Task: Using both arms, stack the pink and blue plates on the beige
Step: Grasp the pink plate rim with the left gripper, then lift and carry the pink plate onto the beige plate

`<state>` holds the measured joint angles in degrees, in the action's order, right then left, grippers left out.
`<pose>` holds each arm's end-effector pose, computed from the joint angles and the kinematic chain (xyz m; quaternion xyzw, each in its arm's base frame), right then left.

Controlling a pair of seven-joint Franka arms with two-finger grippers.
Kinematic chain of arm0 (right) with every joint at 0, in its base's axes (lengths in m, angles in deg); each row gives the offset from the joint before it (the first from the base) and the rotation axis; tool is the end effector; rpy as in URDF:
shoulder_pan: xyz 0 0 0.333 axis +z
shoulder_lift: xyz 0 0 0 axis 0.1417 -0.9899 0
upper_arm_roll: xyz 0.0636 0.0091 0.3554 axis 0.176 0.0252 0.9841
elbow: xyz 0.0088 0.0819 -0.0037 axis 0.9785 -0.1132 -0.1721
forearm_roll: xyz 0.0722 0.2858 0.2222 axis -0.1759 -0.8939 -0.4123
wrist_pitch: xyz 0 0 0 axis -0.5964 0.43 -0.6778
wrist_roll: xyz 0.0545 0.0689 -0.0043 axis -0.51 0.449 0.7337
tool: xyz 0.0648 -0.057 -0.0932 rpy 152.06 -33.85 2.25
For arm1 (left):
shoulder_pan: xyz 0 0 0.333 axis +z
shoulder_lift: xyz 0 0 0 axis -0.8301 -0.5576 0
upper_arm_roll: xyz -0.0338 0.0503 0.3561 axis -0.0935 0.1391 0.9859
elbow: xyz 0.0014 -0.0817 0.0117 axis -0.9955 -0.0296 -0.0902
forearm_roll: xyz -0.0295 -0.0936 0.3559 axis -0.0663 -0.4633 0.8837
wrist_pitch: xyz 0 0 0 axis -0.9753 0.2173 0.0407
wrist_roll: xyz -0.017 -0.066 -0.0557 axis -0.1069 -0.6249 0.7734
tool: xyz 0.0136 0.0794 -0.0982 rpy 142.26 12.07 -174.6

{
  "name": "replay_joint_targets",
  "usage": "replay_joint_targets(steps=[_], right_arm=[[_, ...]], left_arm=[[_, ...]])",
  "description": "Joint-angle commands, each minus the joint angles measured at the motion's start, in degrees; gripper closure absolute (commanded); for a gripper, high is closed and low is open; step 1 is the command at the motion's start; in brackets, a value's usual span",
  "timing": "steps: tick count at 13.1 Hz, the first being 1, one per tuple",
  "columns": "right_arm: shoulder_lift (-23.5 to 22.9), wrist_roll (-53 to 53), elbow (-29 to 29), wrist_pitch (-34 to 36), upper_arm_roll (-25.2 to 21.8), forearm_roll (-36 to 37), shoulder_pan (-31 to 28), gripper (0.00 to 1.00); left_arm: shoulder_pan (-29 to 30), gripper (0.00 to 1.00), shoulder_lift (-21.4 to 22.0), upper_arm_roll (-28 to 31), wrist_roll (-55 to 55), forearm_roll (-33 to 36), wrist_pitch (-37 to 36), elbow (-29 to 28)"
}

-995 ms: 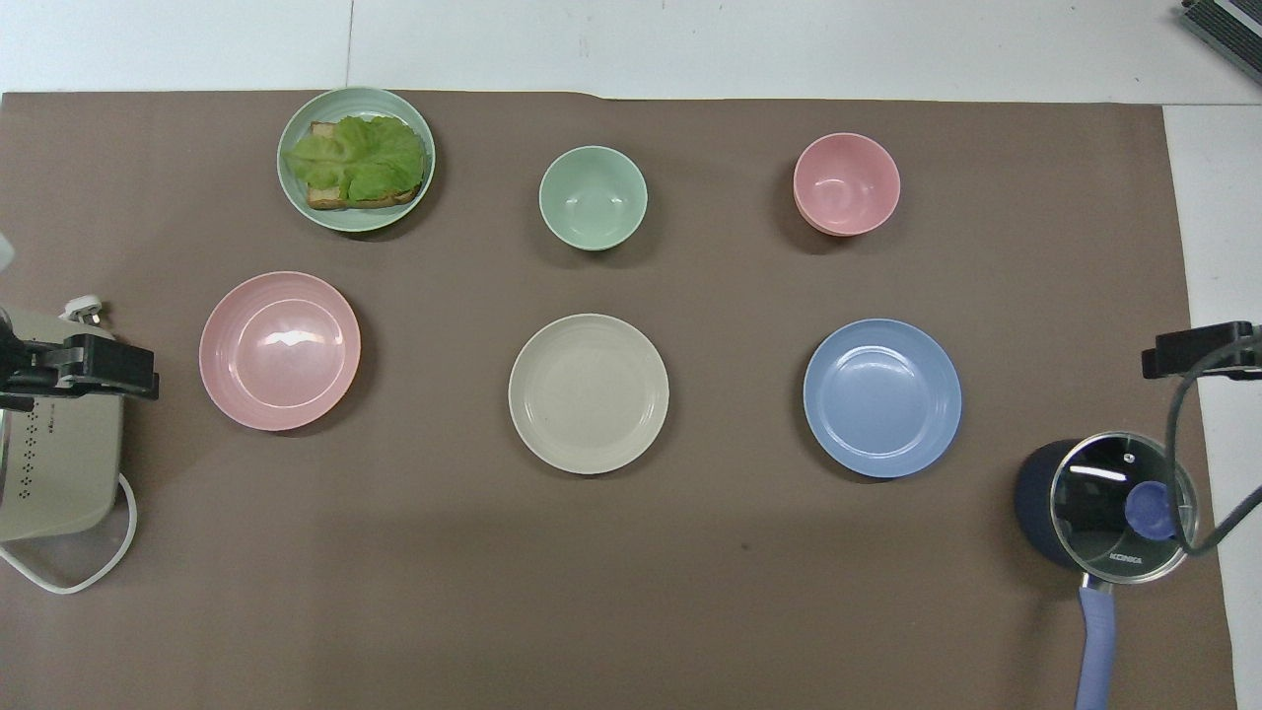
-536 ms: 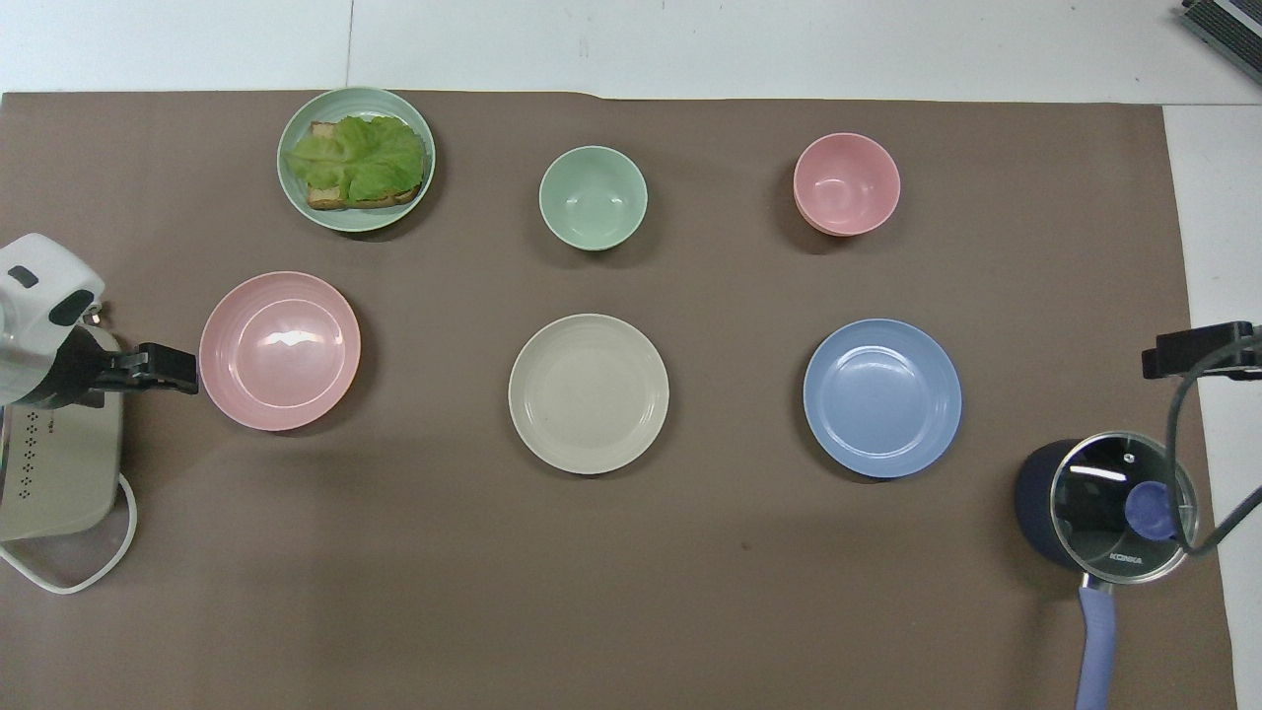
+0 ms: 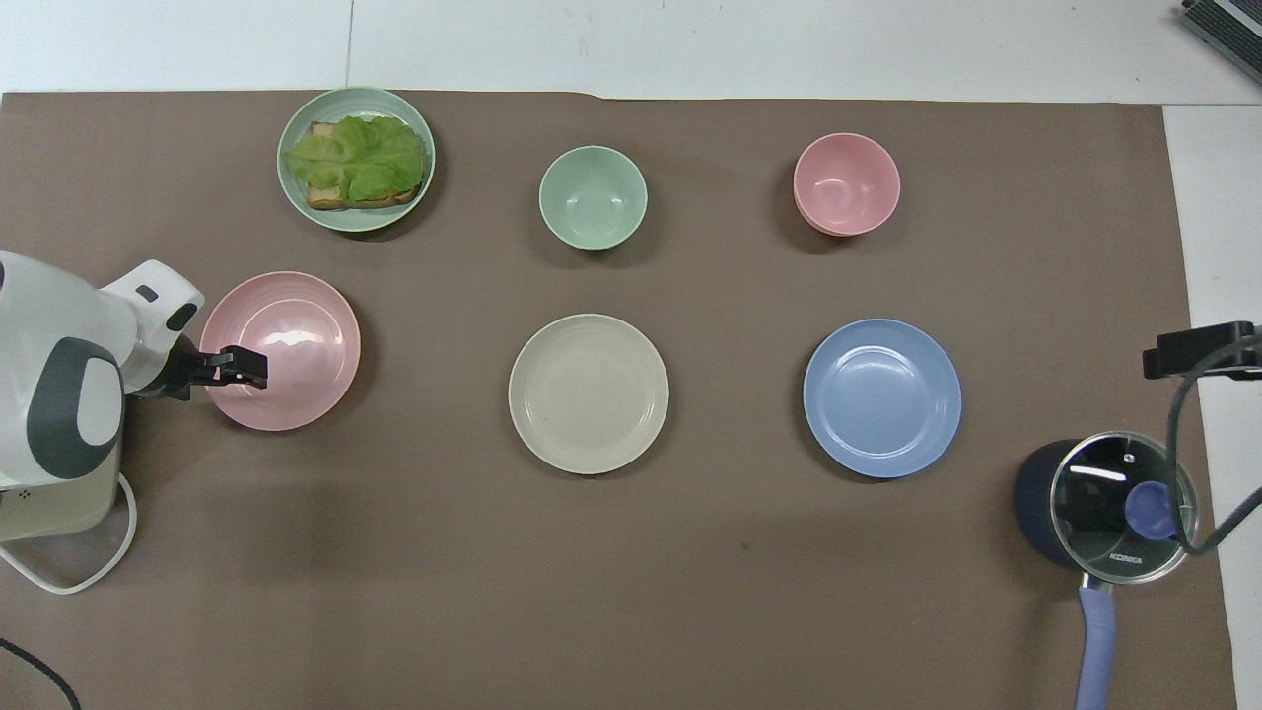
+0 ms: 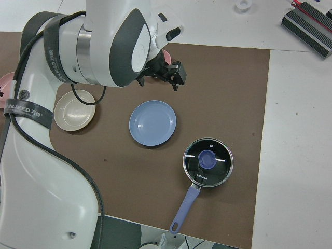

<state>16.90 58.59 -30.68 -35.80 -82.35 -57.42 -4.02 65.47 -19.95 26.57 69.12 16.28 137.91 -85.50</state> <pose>0.4845 -0.0311 0.6789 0.9995 -0.0291 0.0102 0.0066 0.5458 0.0338 0.3639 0.9979 0.0468 -0.0429 0.0087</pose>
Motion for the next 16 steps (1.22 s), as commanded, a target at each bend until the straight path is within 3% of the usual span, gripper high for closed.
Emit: replay_joint_targets(steps=[1, 4, 5, 6, 7, 8, 9, 13, 16], right_arm=[[0.9, 0.3, -0.8, 0.3, 0.2, 0.8, -0.4, 0.0], [0.9, 0.3, -0.8, 0.4, 0.3, 0.8, -0.4, 0.0], [0.9, 0.3, -0.8, 0.4, 0.2, 0.8, -0.4, 0.0], [1.0, 0.3, -0.8, 0.4, 0.2, 0.8, -0.4, 0.0], [0.9, 0.3, -0.8, 0.4, 0.2, 0.8, -0.4, 0.0], [1.0, 0.3, -0.8, 0.4, 0.3, 0.8, -0.4, 0.0], [1.0, 0.3, -0.8, 0.4, 0.2, 0.8, -0.4, 0.0], [1.0, 0.3, -0.8, 0.4, 0.2, 0.8, -0.4, 0.0], [1.0, 0.3, -0.8, 0.3, 0.3, 0.8, -0.4, 0.0]], left_arm=[[0.7, 0.0, 0.1, -0.2, 0.1, -0.5, 2.3, -1.2], [1.6, 0.0, 0.2, -0.1, 0.6, -0.5, 2.0, -1.4], [2.5, 0.18, 0.3, -0.1, 0.5, -0.5, 1.9, -1.7], [2.6, 0.51, 0.4, -0.1, 0.3, -0.5, 2.0, -1.8], [2.5, 0.76, 0.4, -0.1, 0.5, -0.5, 1.9, -1.8], [2.4, 0.93, 0.4, -0.1, 0.4, -0.5, 1.5, -1.8], [2.6, 1.0, 0.5, -0.1, 0.4, -0.5, 1.4, -1.8], [2.4, 1.0, 0.2, -0.1, 0.5, -0.5, -2.5, -0.4], [1.3, 1.0, 0.7, -0.5, 0.5, -5.3, -13.7, 6.7]])
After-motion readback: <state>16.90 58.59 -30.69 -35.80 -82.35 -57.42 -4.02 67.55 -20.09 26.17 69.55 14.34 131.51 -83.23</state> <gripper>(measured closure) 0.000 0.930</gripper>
